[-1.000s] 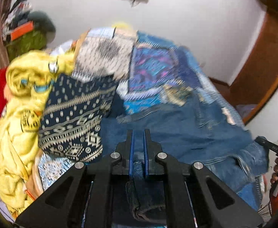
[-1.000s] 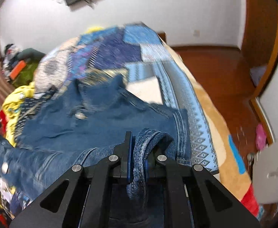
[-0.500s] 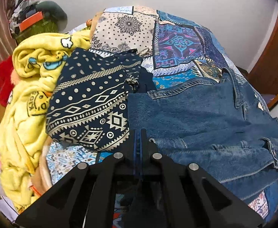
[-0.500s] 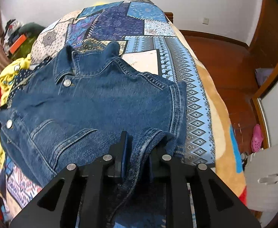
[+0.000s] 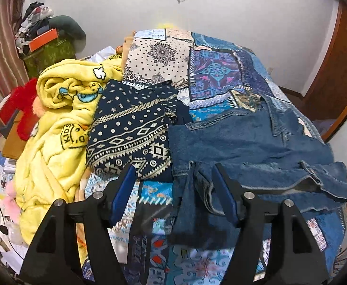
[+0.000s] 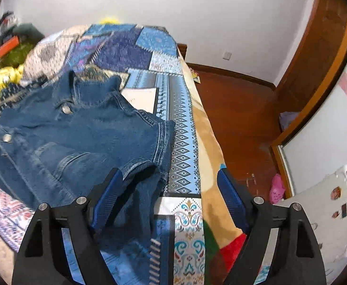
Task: Fold large clothes
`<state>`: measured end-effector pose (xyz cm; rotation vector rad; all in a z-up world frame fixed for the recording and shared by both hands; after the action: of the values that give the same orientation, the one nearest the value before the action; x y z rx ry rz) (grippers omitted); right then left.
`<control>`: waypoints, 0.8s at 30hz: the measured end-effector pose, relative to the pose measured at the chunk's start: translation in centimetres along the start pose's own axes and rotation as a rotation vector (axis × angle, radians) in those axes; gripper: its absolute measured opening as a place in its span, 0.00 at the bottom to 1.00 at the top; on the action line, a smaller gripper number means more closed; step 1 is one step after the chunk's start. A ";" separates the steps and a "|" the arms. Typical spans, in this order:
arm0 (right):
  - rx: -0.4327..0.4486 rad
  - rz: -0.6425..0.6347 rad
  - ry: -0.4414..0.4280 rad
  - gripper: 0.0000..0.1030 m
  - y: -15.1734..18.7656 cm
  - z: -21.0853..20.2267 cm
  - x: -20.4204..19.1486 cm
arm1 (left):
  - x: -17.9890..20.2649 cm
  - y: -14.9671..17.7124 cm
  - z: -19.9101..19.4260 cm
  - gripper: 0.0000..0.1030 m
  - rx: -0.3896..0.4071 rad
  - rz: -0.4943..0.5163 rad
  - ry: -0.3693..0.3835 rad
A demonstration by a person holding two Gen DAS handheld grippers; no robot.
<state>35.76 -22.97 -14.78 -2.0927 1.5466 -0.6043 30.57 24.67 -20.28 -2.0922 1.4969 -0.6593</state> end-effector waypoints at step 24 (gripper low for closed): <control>-0.133 0.171 -0.314 0.70 4.7 2.4 -4.6 | 3.5 2.0 5.7 0.26 -0.051 0.059 -0.042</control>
<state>32.42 -19.49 -19.88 -2.0053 1.5933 -0.1074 33.77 21.34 -25.58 -2.0785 1.5611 -0.5577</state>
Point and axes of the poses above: each gripper's, at about its wrist camera, not at the fingertips, and z roughly the way its jaws point, x to its right, y to its underside, the point moved 3 cm from there along z, roughly the way its jaws point
